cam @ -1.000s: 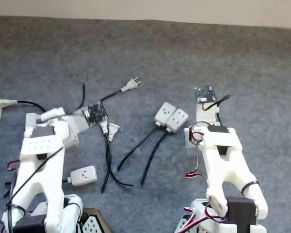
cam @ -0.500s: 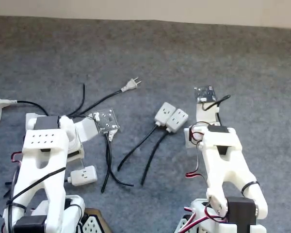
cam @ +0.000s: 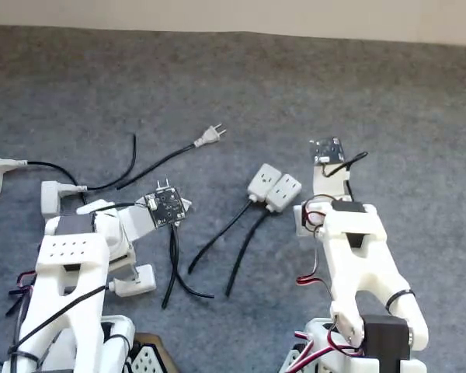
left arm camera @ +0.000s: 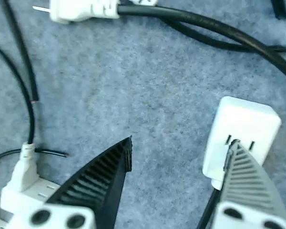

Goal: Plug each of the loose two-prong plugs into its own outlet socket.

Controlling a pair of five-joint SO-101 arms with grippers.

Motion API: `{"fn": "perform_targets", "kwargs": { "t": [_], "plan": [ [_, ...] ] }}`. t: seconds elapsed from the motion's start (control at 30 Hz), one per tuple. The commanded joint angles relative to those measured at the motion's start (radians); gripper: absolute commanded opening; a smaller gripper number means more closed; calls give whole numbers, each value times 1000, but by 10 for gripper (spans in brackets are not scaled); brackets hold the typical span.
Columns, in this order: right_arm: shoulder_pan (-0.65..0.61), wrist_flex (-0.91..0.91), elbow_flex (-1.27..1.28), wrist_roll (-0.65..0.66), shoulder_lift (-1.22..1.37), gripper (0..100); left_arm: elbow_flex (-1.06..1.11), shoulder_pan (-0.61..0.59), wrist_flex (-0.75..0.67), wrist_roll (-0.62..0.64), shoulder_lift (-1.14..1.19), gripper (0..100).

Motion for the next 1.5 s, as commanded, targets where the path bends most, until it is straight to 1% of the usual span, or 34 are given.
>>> {"fn": "perform_targets", "kwargs": {
  "t": [0.0,0.13,0.23,0.33,0.37,0.43,0.5,0.6,0.67,0.73,0.8,0.87,0.93,1.07,1.13,1.23,1.37,1.47],
  "plan": [
    [-5,-13,-38,-6,-33,353,-36,-24,-83,-12,4,287],
    [-5,-13,-38,-6,-33,353,-88,-50,-84,-15,28,287],
    [-5,-13,-38,-6,-35,353,-142,-51,-84,-11,134,287],
    [-5,-13,-38,-6,-35,353,-257,-71,-77,-8,229,287],
    [-5,-13,-38,-6,-35,353,-303,-81,-51,0,242,287],
    [-5,-13,-38,-6,-35,353,-392,-85,69,12,246,287],
    [-5,-12,-36,-6,-39,353,-483,-79,269,-5,242,282],
    [-5,-12,-36,-6,-41,353,-535,-44,548,-107,182,218],
    [-4,-12,-36,-6,-41,353,-512,-27,652,-153,111,194],
    [-4,-12,-36,-6,-41,353,-441,-21,677,-173,22,194],
    [-4,-12,-36,-6,-41,353,-337,-16,674,-203,-74,194],
    [-4,-12,-36,-6,-41,353,-216,-16,635,-229,-165,194],
    [-4,-12,-36,-6,-41,353,-94,-16,549,-232,-236,196],
    [-4,-12,-36,-6,-41,353,94,-21,382,-230,-300,264],
    [-4,-12,-36,-6,-41,353,148,-22,321,-229,-297,283],
    [-4,-12,-36,-6,-41,353,209,-24,212,-224,-282,275],
    [-4,-12,-36,-6,-41,353,234,-24,60,-141,-243,274],
    [-4,-12,-36,-6,-41,353,229,-24,-34,-115,-182,276]
  ]
}}
